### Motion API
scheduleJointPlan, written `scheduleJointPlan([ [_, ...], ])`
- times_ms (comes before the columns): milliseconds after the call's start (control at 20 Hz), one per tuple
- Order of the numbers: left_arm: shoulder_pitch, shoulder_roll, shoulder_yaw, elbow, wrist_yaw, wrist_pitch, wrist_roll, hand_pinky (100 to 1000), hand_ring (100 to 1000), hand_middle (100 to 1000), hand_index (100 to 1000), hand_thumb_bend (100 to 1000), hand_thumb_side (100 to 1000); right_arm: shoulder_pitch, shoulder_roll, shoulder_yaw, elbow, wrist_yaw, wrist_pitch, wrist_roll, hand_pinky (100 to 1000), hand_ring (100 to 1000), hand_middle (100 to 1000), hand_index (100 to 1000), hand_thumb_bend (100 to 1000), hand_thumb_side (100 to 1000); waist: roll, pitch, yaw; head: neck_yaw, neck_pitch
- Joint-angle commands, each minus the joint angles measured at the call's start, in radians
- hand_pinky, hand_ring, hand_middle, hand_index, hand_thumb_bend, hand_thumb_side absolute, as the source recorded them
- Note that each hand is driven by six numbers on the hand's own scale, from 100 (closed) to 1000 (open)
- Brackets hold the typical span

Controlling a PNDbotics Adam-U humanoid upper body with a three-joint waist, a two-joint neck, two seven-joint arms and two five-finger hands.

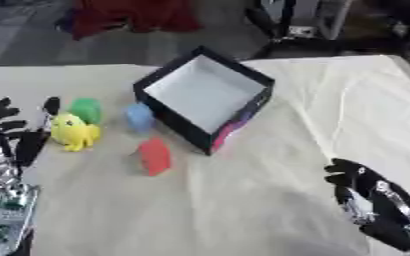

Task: Pick up objects on the table and place them in the box.

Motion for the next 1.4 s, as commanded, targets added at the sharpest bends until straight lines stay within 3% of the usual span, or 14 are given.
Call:
scheduleJointPlan([
  [50,-0.015,0.008,-0.002,-0.019,-0.005,0.000,-0.002,597,612,653,819,858,608,-0.008,-0.004,-0.007,-0.009,-0.002,-0.001,0.004,860,793,806,913,100,483,-0.012,-0.007,0.000,0.000,-0.002],
  [450,-0.020,0.021,-0.004,-0.018,-0.010,0.006,-0.012,599,614,657,821,870,569,-0.007,-0.005,-0.008,-0.006,0.001,0.000,0.007,860,793,806,913,100,468,-0.012,-0.007,-0.001,-0.002,-0.002],
  [600,-0.037,0.113,-0.025,-0.006,-0.049,0.053,-0.068,632,646,698,846,838,506,-0.009,-0.006,-0.006,-0.005,0.001,0.001,0.009,860,793,806,913,100,470,-0.008,-0.007,-0.009,0.005,-0.002],
  [700,-0.076,0.242,-0.059,0.016,-0.131,0.121,-0.204,687,678,731,861,789,497,-0.007,-0.011,-0.006,-0.005,0.001,0.001,0.011,860,793,806,912,100,467,-0.003,-0.011,-0.013,0.003,-0.002],
  [850,-0.161,0.442,-0.116,0.069,-0.328,0.227,-0.519,746,713,756,866,711,472,-0.002,-0.018,-0.006,-0.003,0.005,0.001,0.012,860,793,806,913,100,465,0.006,-0.018,-0.016,0.002,-0.002],
  [950,-0.227,0.560,-0.166,0.107,-0.412,0.241,-0.735,770,720,758,864,645,418,0.000,-0.024,-0.003,-0.001,0.006,0.000,0.015,860,793,806,912,100,466,0.012,-0.024,-0.020,0.000,-0.002],
  [1150,-0.399,0.738,-0.336,0.296,-0.439,0.190,-1.066,830,757,780,869,576,380,0.005,-0.035,0.003,0.004,0.005,0.000,0.020,860,793,806,912,100,460,0.021,-0.033,-0.031,0.006,-0.002],
  [1250,-0.498,0.746,-0.409,0.419,-0.515,0.135,-1.194,848,770,785,871,540,372,0.006,-0.039,0.006,0.005,0.004,-0.001,0.023,860,793,806,913,100,461,0.022,-0.037,-0.034,0.003,-0.002],
  [1300,-0.539,0.733,-0.427,0.475,-0.557,0.105,-1.234,854,774,786,869,495,349,0.007,-0.039,0.006,0.005,0.004,-0.002,0.024,859,793,806,912,100,461,0.021,-0.039,-0.034,0.000,-0.002],
  [1400,-0.600,0.694,-0.443,0.573,-0.631,0.048,-1.280,854,774,786,870,492,348,0.010,-0.038,0.005,0.006,0.003,-0.003,0.025,859,793,806,912,100,461,0.019,-0.041,-0.032,-0.006,-0.002],
])
